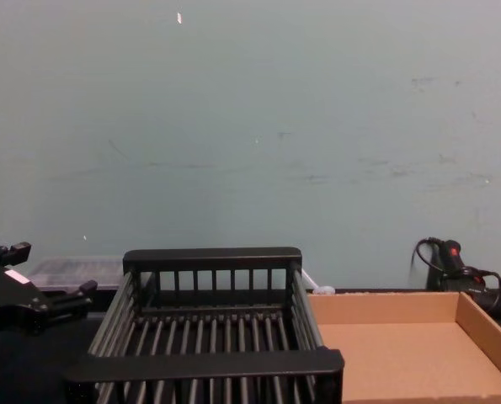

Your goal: Pick up the white tape and place it into the black box , Pick up the silver tape and place it into the brown box.

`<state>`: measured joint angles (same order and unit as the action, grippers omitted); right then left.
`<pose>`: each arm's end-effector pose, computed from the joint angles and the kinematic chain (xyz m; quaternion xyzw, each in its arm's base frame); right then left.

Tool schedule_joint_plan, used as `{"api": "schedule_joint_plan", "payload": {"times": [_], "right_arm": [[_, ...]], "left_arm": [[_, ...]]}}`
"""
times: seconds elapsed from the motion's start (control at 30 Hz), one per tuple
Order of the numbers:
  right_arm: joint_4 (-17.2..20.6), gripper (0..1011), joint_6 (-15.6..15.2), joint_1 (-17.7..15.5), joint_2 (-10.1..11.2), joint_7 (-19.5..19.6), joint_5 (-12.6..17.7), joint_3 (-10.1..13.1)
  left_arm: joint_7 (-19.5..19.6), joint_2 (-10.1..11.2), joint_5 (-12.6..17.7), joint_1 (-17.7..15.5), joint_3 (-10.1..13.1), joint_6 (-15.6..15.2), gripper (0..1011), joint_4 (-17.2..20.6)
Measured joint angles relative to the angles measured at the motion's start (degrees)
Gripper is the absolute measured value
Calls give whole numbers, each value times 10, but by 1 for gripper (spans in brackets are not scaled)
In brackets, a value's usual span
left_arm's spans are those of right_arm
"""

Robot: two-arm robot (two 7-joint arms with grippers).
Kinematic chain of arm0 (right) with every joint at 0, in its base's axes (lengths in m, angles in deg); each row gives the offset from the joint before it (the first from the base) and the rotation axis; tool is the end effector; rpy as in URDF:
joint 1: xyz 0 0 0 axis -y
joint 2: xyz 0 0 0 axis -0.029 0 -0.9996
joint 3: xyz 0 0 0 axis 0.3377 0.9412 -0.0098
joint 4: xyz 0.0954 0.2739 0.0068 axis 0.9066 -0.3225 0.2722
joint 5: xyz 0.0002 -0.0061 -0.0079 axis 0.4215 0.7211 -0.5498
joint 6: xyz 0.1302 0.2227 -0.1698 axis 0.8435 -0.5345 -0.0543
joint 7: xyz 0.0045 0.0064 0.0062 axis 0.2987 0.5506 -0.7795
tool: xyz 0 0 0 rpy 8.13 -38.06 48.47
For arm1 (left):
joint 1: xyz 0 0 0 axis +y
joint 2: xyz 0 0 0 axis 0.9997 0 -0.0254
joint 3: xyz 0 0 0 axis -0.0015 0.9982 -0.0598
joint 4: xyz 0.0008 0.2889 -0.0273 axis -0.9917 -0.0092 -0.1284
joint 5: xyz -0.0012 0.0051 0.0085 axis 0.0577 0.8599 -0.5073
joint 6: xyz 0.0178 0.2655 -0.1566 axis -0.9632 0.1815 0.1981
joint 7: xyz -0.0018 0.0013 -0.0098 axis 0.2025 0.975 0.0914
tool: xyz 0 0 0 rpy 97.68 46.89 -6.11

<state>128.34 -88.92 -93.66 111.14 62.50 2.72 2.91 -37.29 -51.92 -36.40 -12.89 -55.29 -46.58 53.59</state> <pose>0.2918 -0.1204 -0.2944 -0.2434 0.1104 -0.4415 0.8565 0.3581 0.0826 -0.3024 0.1416 -0.1325 0.5799 0.7913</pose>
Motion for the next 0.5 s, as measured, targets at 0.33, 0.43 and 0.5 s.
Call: {"api": "schedule_joint_plan", "payload": {"times": [0.33,0.43,0.5], "right_arm": [[-7,1002,-3,6,-8,-3,-7,-1],[-8,1002,-4,7,-10,-3,-8,0],[-9,1002,-5,8,-10,-4,-9,0]], "left_arm": [[0,0,0,0,0,0,1001,0],[0,0,0,0,0,0,1002,0],[0,0,0,0,0,0,1001,0]]}}
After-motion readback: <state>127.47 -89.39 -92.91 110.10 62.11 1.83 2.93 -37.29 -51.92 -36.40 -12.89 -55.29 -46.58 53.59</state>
